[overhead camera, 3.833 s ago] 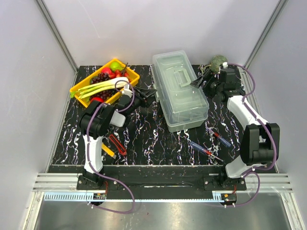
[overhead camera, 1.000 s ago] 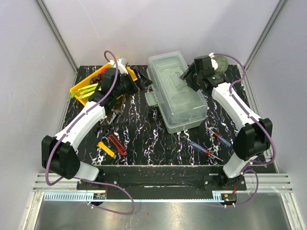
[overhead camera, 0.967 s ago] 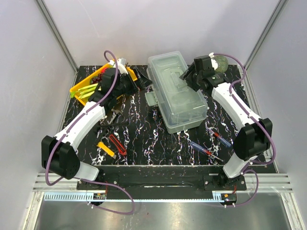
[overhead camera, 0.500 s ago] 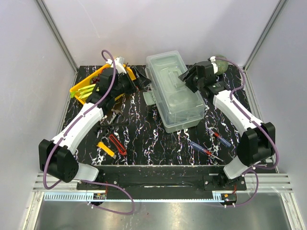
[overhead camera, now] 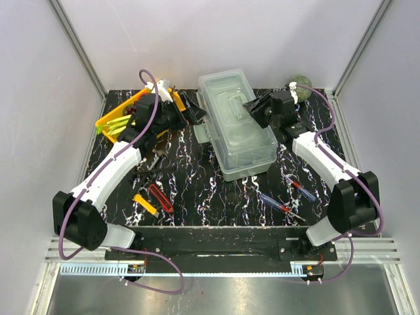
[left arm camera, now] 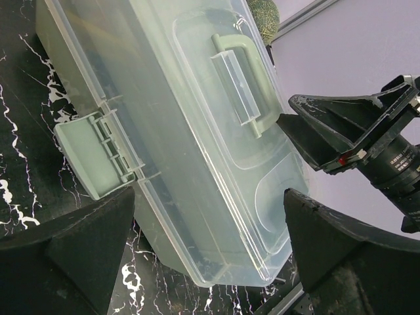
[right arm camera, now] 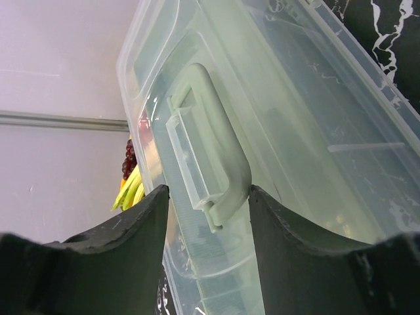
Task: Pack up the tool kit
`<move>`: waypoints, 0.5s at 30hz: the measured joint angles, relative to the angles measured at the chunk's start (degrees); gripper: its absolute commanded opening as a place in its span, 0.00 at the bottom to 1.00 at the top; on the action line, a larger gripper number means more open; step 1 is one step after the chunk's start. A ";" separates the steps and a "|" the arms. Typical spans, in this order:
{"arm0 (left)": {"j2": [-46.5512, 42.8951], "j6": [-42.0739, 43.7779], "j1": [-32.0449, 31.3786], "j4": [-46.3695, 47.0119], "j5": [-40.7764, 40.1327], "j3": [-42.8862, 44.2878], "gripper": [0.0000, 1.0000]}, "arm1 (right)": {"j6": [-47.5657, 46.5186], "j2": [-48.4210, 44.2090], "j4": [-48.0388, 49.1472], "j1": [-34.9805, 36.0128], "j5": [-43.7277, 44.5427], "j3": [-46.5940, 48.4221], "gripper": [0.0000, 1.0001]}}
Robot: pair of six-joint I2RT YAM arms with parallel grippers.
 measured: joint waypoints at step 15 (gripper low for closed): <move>1.95 -0.04 0.00 0.09 2.03 0.00 0.99 | -6.38 -0.39 9.33 0.00 -2.93 -4.28 0.57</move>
